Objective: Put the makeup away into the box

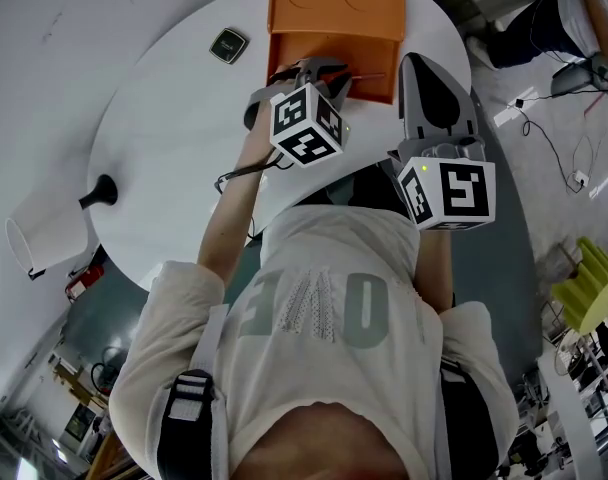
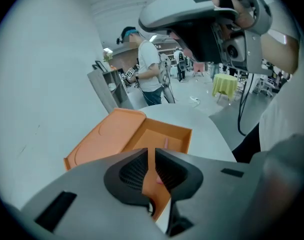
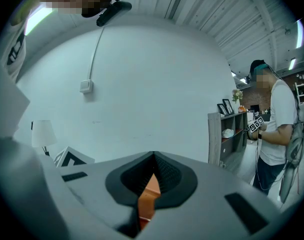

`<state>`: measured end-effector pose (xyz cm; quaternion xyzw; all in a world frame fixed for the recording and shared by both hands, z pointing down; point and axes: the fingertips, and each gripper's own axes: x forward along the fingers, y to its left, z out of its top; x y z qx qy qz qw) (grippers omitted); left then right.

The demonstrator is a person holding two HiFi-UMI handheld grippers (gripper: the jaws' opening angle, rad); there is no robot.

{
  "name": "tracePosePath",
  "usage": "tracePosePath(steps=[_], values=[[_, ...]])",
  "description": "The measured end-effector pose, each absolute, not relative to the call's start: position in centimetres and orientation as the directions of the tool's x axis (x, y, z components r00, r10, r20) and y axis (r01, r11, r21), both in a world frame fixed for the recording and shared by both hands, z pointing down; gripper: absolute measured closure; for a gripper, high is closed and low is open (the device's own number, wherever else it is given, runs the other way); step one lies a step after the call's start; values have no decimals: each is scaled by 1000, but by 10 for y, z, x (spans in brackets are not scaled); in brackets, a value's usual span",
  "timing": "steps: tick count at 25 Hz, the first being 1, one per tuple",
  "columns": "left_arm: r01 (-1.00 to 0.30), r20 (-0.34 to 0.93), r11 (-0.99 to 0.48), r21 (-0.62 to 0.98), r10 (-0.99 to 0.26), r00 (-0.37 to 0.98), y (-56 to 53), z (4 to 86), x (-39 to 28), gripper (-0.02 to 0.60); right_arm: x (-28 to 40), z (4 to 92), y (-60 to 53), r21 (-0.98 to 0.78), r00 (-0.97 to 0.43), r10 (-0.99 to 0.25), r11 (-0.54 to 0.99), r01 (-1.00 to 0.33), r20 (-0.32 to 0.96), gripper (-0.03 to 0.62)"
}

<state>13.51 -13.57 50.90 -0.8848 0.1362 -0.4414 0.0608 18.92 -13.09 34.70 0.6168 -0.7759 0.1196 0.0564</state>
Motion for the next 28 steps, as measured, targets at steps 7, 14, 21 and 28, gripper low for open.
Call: tracePosePath(steps=[7,14,21,28], values=[[-464,554,-864,-195,-487,675,-164,432,117,574,172,322,-138,-64,-290,-941,283,-957,174,594],[-765,164,-643,-35,-759,631,-171,305,36,574,112,255,-139,-13,-449,-894,449,-894,3,594],[-897,-3,-441,-7,-897,441,-129,228,-67,575,18,204,-120,30,-596,-796,596,-802,-104,594],[-932,-9,-356,-71,-934,357,-110,230,-101,575,-26,209,-102,28,-680,-728,681,-732,-85,594]])
